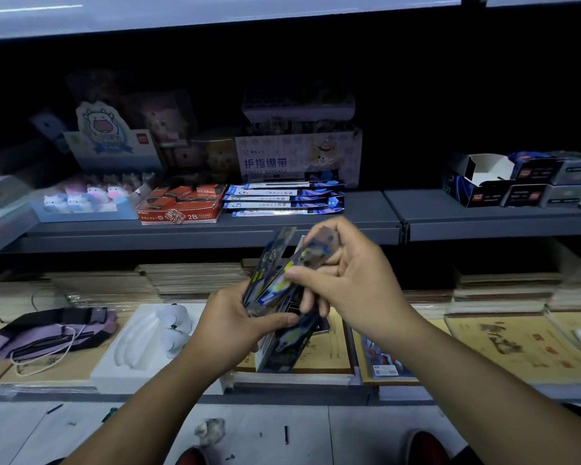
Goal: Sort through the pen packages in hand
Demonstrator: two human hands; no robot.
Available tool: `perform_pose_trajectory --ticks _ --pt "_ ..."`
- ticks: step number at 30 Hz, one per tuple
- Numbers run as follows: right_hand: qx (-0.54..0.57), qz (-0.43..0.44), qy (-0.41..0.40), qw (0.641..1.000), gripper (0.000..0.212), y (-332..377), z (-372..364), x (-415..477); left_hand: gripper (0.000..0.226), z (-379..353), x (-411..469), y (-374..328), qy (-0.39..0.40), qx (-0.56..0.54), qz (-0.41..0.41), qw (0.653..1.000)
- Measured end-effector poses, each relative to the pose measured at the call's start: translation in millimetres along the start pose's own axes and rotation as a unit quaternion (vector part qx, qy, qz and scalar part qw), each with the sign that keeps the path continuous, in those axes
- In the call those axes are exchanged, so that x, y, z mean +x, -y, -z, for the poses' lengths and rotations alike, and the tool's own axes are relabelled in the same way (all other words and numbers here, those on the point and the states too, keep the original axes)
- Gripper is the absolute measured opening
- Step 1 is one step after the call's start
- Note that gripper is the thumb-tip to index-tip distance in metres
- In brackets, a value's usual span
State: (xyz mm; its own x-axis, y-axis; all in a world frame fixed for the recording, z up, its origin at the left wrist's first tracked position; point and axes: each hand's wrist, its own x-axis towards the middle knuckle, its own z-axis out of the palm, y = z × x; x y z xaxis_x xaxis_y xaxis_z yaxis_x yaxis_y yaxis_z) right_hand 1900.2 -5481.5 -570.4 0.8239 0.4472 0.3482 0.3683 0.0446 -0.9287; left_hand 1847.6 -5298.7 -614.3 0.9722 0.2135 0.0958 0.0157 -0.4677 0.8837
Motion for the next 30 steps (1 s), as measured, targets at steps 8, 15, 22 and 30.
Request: perform_pose_trajectory --ticks 8,15,22,30 --pt "0.044 0.057 -0.231 0.970 0.037 9.2 28.7 11.9 0.035 4.1 5.4 9.2 -0.058 -0.013 0.021 0.998" --pt "0.014 0.087 -0.329 0.940 0.045 4.5 40.9 13.8 0.044 2.9 8.3 15.1 -0.075 -0.002 0.021 0.997" --pt "-0.087 0.085 -0.267 0.956 0.034 -1.3 36.1 13.5 0.039 2.9 7.0 14.3 -0.083 -0.004 0.017 0.996" --pt "-0.211 0.085 -0.122 0.966 0.029 -12.9 24.7 9.2 0.036 1.0 3.3 9.7 -0.069 0.029 -0.020 0.997"
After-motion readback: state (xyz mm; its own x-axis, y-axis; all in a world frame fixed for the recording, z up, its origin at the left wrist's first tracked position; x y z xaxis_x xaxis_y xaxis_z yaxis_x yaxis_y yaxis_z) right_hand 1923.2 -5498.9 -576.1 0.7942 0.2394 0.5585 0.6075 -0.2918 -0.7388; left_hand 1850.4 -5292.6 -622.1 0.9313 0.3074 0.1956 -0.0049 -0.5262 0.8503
